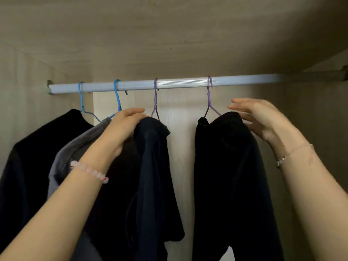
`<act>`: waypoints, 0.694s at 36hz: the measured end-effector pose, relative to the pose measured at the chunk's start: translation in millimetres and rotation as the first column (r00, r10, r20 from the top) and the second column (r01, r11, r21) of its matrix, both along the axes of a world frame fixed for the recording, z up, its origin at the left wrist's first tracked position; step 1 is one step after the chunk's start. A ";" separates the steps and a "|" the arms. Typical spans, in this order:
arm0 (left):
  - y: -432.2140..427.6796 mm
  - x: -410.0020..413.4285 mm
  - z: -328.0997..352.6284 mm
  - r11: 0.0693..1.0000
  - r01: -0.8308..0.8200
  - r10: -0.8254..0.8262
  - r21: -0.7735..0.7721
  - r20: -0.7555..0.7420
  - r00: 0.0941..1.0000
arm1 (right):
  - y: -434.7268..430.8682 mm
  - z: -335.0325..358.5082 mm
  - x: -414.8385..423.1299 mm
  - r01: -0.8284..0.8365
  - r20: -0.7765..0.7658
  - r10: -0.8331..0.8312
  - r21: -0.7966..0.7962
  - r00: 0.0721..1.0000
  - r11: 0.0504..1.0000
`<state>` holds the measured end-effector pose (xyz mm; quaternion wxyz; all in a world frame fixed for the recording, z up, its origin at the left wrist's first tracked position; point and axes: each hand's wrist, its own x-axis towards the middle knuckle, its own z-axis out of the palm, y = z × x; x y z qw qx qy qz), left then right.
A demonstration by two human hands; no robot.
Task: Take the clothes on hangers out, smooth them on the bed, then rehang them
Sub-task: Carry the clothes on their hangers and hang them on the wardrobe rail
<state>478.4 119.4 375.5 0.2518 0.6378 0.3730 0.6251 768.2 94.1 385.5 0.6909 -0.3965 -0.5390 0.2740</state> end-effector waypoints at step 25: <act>-81.5 -56.1 -37.3 0.772 -0.255 0.550 0.582 -0.412 0.727 | -75.4 -31.4 -164.0 0.362 0.682 -0.507 0.359 0.527 0.860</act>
